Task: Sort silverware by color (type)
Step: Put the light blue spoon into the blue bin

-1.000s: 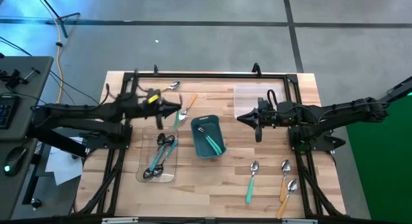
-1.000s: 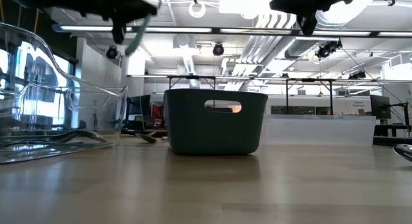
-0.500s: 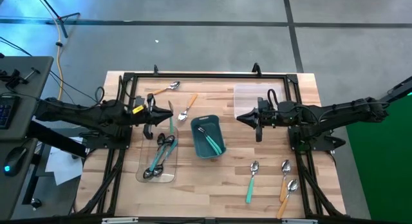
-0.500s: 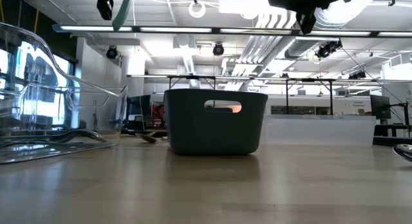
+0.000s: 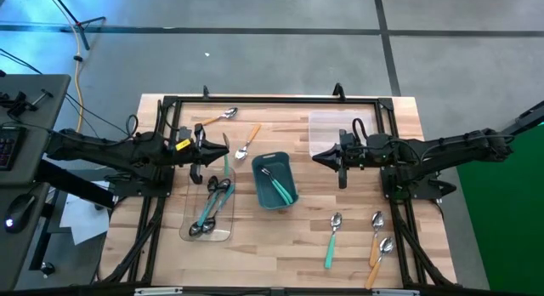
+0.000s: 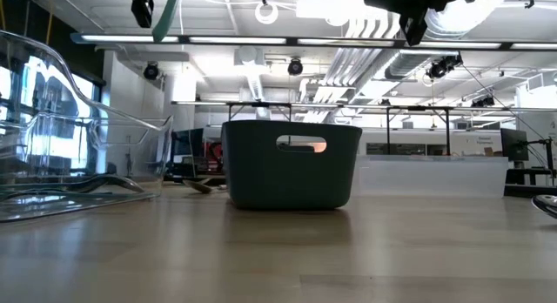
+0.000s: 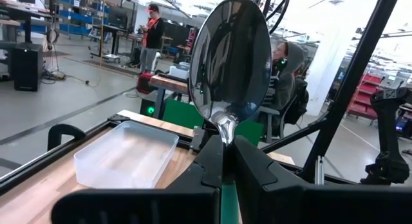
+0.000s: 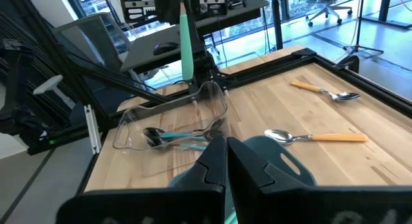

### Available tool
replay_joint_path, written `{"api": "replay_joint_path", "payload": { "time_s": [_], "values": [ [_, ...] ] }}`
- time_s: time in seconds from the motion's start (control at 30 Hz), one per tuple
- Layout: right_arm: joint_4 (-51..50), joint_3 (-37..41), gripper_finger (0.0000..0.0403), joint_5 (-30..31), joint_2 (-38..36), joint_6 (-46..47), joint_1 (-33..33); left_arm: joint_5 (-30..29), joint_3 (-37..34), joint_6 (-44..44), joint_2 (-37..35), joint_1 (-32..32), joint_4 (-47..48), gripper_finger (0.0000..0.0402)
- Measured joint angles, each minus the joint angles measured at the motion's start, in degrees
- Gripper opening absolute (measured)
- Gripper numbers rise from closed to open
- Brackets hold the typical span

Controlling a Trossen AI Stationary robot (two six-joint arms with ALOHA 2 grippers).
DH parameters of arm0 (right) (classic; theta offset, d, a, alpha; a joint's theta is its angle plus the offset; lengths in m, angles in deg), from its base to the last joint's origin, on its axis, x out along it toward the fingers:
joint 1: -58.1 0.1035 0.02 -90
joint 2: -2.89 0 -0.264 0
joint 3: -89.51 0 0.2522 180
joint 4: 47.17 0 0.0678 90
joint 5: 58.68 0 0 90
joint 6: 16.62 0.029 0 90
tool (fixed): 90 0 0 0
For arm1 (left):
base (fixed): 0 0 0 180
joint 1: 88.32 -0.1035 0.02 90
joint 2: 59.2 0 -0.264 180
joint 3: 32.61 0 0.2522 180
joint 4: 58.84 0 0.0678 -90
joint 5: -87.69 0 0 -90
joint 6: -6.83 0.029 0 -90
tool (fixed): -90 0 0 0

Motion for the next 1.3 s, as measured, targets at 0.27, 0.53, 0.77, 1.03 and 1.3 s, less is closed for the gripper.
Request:
{"api": "replay_joint_path", "payload": {
  "time_s": [0.27,0.53,0.77,1.03,1.3],
  "values": [
    [0.0,0.0,0.0000,0.0,0.0,0.0,0.0,-0.1,0.0,0.0,1.2,-0.2,-1.9,0.0004],
    [0.0,0.0,0.0000,0.0,0.0,0.0,0.0,-0.5,0.1,-1.9,4.6,-0.2,-5.3,0.0003],
    [0.5,0.0,0.0000,0.0,0.0,0.0,0.0,-1.2,3.7,-6.1,13.0,-0.2,-8.2,0.0003],
    [4.2,0.0,0.0000,0.0,0.6,2.9,0.0,-4.2,13.0,-5.1,25.6,-0.2,-8.5,0.0003],
    [22.0,-0.8,0.0000,-2.7,12.5,4.5,0.2,-3.6,14.8,-5.1,31.6,-1.2,-14.1,0.0003]
  ]
}}
